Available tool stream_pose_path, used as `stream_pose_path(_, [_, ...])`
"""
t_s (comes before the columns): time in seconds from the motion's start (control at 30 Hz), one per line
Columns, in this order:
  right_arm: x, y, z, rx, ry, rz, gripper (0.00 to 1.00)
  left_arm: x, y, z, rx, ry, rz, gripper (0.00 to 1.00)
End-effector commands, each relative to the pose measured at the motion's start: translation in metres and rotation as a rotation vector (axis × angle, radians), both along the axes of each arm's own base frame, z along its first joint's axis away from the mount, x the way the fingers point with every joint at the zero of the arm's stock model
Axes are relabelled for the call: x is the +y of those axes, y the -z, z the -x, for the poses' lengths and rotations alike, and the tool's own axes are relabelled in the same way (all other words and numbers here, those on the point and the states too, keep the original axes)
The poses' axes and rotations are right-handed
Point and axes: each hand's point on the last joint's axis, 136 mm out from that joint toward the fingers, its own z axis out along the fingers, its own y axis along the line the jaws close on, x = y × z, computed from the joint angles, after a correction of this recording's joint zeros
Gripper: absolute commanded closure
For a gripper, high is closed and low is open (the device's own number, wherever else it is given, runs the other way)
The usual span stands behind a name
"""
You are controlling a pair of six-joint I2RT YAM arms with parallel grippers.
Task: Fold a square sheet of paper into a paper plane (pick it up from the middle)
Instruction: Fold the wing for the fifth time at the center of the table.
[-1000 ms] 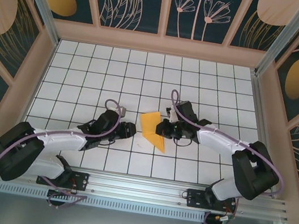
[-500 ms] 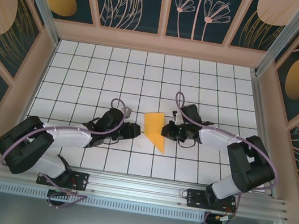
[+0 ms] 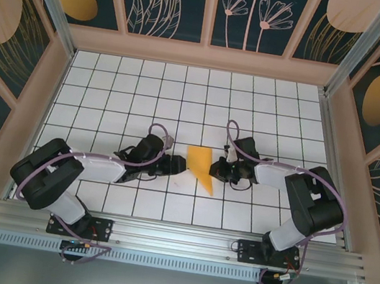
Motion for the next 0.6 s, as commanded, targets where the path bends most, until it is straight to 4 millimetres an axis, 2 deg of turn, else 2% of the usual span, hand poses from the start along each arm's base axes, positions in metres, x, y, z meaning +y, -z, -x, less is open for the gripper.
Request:
stream_pose_path(0.0, [-0.004, 0.008, 0.003, 0.007, -0.001, -0.001, 0.91, -0.014, -0.011, -0.010, -0.005, 0.004, 0.064, 0.44])
stream_pose_path(0.43, [-0.006, 0.011, 0.004, 0.015, 0.003, 0.001, 0.91, -0.036, 0.005, -0.018, 0.057, -0.001, 0.053, 0.42])
stream_pose_path(0.5, [-0.005, 0.012, 0.004, 0.017, 0.002, 0.001, 0.91, -0.040, 0.002, -0.019, 0.055, 0.002, 0.061, 0.44])
stream_pose_path(0.57, [-0.005, 0.012, 0.004, 0.017, 0.001, -0.002, 0.91, -0.044, 0.011, -0.019, 0.073, 0.006, 0.053, 0.46])
